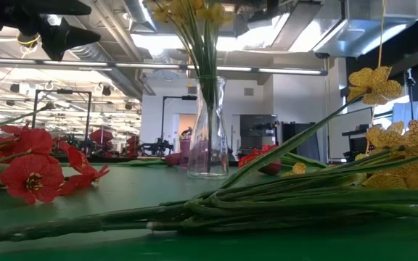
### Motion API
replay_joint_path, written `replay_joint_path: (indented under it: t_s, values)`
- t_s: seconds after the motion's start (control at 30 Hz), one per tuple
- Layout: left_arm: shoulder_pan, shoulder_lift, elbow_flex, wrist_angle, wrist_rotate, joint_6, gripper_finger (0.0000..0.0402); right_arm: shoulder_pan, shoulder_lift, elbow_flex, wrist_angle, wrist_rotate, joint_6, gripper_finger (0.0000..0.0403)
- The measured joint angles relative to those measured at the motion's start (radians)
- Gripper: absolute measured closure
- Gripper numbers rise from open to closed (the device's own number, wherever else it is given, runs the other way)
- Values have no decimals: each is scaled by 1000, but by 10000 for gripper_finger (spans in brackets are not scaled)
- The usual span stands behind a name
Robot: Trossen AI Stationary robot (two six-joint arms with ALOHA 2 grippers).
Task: Sort flowers into vase by color
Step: Put the left white flower into the transparent vase, then put the bottom dark red flower into the purple vase
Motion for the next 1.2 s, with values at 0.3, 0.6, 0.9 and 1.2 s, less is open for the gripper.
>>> replay_joint_path:
  t_s: [0.3,0.6,0.9,1.2]
  values:
    - [0,0,0,-2,0,-17,130,84,-124,1,-156,104,24,183]
    - [0,0,0,-2,0,-24,130,174,-285,1,-460,173,157,153]
    - [0,0,0,-1,0,-42,130,239,-430,1,-876,121,564,152]
    - [0,0,0,-1,0,-50,130,308,-385,1,-1475,-269,1384,152]
